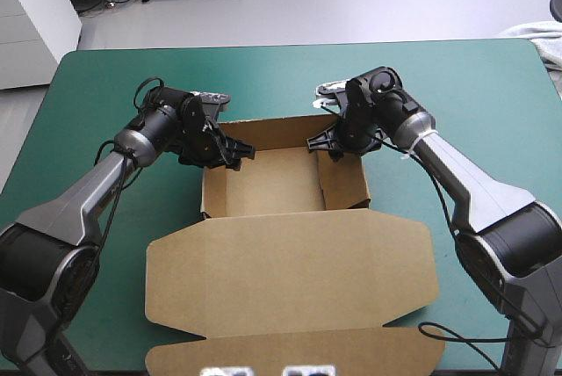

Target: Fold the box

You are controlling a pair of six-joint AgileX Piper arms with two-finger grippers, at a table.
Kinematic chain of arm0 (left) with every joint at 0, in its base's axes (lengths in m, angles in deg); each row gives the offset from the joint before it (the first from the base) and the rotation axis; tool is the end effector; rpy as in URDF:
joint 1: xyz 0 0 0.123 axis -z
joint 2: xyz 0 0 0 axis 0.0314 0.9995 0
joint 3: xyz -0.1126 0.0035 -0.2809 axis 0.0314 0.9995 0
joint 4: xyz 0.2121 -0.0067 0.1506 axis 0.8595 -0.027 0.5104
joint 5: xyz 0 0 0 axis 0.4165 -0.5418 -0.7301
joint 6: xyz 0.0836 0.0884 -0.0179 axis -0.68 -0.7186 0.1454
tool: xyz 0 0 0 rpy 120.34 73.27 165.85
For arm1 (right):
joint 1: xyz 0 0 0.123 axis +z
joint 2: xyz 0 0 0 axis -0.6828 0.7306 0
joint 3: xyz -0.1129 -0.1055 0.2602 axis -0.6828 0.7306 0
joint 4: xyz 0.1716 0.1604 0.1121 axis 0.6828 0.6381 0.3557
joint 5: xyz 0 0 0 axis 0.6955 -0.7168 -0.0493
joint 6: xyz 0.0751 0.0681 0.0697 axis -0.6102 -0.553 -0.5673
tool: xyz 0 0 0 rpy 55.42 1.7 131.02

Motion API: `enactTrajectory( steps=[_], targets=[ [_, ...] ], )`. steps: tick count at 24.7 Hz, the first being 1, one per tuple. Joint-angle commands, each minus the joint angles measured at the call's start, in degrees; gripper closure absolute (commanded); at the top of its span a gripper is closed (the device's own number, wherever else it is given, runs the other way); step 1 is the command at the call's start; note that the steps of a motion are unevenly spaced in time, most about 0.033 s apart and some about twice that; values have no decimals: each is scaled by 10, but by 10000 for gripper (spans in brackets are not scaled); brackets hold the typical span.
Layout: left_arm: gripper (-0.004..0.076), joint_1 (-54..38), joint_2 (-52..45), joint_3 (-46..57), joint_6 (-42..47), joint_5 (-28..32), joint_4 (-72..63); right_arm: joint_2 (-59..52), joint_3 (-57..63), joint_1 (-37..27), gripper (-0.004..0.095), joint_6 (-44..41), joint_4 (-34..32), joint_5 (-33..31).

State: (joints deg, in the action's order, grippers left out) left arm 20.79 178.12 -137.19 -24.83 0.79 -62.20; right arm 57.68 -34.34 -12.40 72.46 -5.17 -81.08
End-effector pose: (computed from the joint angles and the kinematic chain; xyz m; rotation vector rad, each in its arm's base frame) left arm 0.3704 -0.1624 0.2669 0.3180 2.7974 -0.2240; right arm 0.3803 0.2206 0.2871 -0.4639 2.7588 0.1326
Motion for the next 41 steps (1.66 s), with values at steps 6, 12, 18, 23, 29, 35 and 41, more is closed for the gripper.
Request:
enactTrajectory(
  steps=[6, 12, 18, 23, 29, 35, 41],
  targets=[
    [224, 2, -32, -127, -1, -53, 41, -31, -119, 0, 432, 7, -68, -45],
    [345, 2, -84, -277, -18, -141, 103, -57, -200, -9, 467, 8, -65, -45],
    [734, 3, -230, -280, -61, -141, 99, -54, -198, -79, 467, 37, 61, -45],
    [734, 3, -281, -271, -61, -141, 99, -31, -198, -82, 467, 40, 75, -45],
    [734, 3, -363, -141, -72, -132, 102, 5, -198, -82, 467, 63, 97, -45],
    [734, 3, -472, 72, -39, -30, 101, 19, -162, -82, 467, 63, 114, -45],
    [734, 3, -558, 237, -14, 3, 100, 19, -80, -82, 467, 88, 127, -45]
  ],
)
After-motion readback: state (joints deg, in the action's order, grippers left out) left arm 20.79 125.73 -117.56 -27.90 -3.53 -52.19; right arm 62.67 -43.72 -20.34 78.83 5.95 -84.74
